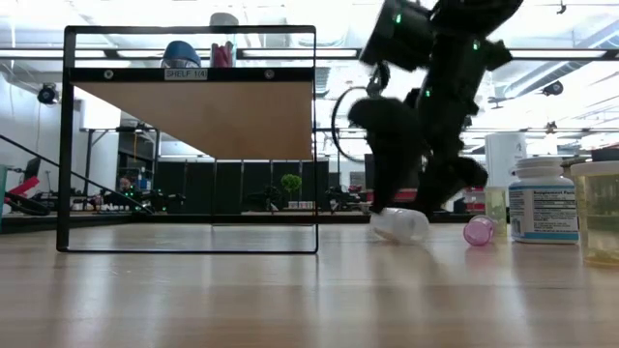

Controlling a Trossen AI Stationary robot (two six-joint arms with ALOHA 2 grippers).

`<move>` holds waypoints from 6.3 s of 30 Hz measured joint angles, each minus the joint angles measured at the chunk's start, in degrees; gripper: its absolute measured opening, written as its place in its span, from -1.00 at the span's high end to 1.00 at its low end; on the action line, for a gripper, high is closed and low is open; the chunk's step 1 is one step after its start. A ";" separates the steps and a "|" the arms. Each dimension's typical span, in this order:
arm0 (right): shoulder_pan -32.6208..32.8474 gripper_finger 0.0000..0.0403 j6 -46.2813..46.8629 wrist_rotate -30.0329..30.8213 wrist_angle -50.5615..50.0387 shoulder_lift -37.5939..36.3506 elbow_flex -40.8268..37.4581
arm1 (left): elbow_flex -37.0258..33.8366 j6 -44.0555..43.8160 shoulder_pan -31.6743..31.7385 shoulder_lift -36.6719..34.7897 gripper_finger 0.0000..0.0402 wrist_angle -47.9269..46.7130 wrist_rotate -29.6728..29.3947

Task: Pick and place medicine bottles onto shelf by color
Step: Put the middle transparent pill bottle on the shelf

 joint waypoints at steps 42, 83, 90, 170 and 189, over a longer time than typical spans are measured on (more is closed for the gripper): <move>-12.83 0.28 -2.48 -27.33 -12.61 -15.00 26.14 | 1.21 13.75 0.00 5.50 0.18 0.63 0.04; -10.89 0.29 51.02 -30.22 27.77 -7.31 30.27 | 0.98 59.93 -0.46 21.55 -0.24 22.44 -3.99; -11.22 0.29 45.93 -25.96 29.05 -7.25 30.27 | 0.94 54.05 0.90 21.64 -0.17 22.96 -1.77; -6.32 0.29 -19.01 20.26 40.54 -4.13 43.34 | 4.35 42.03 12.24 30.05 -0.17 62.60 -0.66; -6.04 0.29 -18.38 21.02 41.03 -2.59 43.32 | 4.50 41.04 12.52 30.01 0.23 63.47 -2.41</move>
